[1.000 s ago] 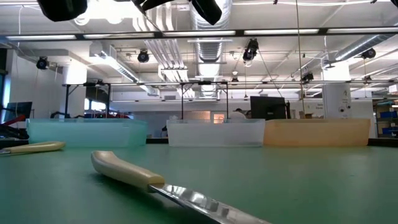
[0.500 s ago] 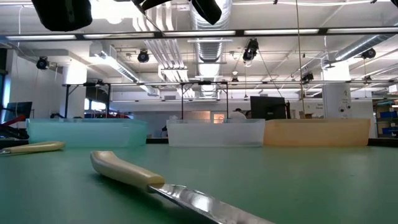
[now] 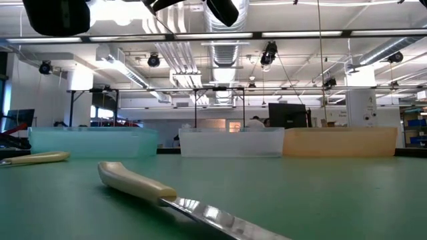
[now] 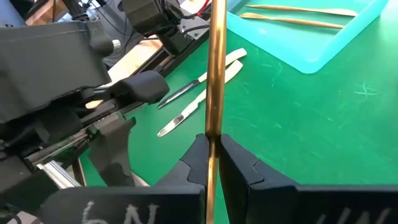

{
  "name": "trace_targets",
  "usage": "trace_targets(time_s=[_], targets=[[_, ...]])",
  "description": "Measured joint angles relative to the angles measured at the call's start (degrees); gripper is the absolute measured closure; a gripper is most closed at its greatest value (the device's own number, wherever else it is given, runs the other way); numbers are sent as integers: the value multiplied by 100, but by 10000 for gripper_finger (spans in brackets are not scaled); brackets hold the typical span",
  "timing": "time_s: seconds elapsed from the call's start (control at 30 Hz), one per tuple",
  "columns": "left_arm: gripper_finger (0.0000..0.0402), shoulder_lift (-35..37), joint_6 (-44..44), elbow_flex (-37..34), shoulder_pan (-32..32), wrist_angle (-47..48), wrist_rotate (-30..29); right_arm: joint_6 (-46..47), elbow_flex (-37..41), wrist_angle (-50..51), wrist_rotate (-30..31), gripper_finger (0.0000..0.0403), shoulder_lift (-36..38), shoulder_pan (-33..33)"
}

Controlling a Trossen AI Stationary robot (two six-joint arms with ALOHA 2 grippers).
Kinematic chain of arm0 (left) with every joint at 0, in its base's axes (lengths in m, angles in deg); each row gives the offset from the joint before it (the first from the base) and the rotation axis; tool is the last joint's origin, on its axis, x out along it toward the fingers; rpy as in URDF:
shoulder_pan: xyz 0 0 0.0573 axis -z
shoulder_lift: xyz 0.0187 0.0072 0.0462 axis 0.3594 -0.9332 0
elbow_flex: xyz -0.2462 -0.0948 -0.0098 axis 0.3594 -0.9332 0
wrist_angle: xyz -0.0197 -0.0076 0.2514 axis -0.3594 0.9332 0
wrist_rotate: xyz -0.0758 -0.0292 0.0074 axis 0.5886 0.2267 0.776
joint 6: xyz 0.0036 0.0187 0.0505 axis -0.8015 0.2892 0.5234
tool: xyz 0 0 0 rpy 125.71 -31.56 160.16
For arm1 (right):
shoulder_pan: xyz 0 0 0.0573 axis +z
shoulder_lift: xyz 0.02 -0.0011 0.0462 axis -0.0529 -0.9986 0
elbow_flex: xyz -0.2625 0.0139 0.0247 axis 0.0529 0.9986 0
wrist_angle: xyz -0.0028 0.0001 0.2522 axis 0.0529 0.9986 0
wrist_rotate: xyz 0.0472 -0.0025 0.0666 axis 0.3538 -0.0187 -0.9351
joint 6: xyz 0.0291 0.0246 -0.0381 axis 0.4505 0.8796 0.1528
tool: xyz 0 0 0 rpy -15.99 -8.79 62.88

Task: Sort silverware by color (type)
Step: Put the gold knife into the blue bin

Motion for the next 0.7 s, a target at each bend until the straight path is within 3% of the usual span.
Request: trace_targets(time_s=[0.3, 0.53, 0.7], targets=[[306, 17, 320, -15, -31, -84, 394, -364, -4, -12, -50, 389, 0, 42], [339, 273, 1071, -15, 222, -182, -975, -348, -7, 69, 2, 382, 0, 50], [364, 358, 689, -17, 543, 272, -1831, -365, -7, 294, 2, 383, 0, 35]])
